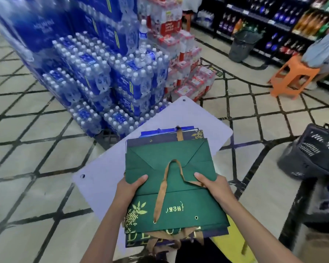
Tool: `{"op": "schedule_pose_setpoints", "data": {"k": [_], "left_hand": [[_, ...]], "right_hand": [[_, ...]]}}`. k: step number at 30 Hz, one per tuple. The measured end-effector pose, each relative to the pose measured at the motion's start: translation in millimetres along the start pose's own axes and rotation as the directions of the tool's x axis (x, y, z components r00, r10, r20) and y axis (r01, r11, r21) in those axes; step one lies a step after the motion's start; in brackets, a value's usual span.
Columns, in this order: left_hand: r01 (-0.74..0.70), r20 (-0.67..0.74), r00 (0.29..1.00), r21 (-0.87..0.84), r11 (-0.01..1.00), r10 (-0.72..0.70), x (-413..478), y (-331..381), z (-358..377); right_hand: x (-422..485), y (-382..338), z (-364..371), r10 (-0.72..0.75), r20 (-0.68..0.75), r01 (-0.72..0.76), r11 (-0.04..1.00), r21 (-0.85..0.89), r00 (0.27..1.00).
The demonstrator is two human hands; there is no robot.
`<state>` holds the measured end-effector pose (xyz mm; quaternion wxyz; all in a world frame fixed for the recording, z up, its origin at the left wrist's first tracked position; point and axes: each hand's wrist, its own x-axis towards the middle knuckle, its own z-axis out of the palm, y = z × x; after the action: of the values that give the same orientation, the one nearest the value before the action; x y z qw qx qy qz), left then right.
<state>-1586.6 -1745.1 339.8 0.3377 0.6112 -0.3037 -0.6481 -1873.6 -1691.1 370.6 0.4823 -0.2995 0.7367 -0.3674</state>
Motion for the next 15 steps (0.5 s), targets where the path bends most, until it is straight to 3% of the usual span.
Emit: {"op": "schedule_pose_setpoints", "data": {"k": [5, 10, 15], "left_hand": [[-0.011, -0.230, 0.973, -0.106, 0.994, -0.014, 29.5, 13.0, -26.3], [0.005, -0.439, 0.893, -0.209, 0.978, -0.099, 46.3, 18.4, -62.2], [0.010, -0.575, 0.802, -0.260, 0.965, -0.163, 57.2, 14.7, -95.7]], "right_hand": [[85.8, -46.2, 49.2, -0.014, 0.242, 0.043, 0.992, -0.116, 0.970], [153.2, -83.4, 121.6, 0.001, 0.480, 0.117, 0.969, -0.216, 0.877], [184.4, -90.2, 194.0, 0.035, 0.604, 0.164, 0.949, -0.271, 0.796]]}}
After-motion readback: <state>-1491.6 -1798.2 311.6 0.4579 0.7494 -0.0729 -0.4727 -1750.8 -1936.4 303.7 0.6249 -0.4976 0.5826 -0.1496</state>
